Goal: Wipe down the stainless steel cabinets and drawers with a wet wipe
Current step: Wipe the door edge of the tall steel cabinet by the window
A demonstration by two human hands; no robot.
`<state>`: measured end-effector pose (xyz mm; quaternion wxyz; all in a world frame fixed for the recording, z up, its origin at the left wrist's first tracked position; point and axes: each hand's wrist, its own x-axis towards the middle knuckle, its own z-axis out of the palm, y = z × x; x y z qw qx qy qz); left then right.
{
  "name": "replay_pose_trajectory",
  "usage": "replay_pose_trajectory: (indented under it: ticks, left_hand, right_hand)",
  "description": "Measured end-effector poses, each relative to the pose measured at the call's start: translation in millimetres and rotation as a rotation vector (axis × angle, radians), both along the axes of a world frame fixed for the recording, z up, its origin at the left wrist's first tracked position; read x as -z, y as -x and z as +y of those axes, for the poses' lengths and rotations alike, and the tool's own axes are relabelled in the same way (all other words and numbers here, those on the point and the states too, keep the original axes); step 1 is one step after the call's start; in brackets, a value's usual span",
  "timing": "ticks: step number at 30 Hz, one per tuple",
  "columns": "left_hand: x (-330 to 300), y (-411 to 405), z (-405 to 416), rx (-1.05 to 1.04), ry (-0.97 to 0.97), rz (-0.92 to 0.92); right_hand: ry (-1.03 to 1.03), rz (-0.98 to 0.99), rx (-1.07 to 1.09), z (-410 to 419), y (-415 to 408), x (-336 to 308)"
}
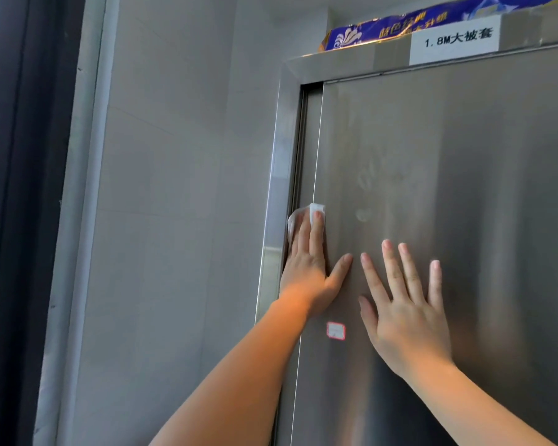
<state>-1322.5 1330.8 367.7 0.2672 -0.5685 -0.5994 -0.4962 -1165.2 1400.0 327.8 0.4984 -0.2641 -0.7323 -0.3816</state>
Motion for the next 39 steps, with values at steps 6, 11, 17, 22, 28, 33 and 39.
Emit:
replay_pose_trajectory:
  ticks: [6,11,17,22,28,33,39]
  left_hand:
    - [54.3,-3.4,-4.4,-0.02,0.041,0.0]
    - [52.8,-3.4,-8.5,0.038,0.082,-0.028]
    - [-84.5,3.5,-5.5,0.082,0.059,-0.13]
    - [-79.2,4.4,-0.7,0.077,0.024,-0.074]
    - [41.9,-3.4,-5.7,0.05,0.022,-0.05]
    - [74.2,-6.8,-10.2,0.035,0.068,-0.075]
    - [18.3,-4.0,-11.8,0.074,0.062,-0.111]
  right_hand:
    - [-0.03,-0.02,0.06,10.0,4.8,3.3]
    - [-0.029,-0.009,0.048,11.7,5.6,2.0]
    - [-0.055,-0.006,0.038,12.8,6.1,1.5]
    - [-0.059,-0.008,0.046,12.3,6.0,2.6]
    - [-0.038,-0.001,0.035,12.0,5.7,3.8]
    - [0.012,-0.034,0.064,1.0,1.8,1.8]
    - [-0.07,-0.024,-0.067,-19.0,-2.4,-51.6]
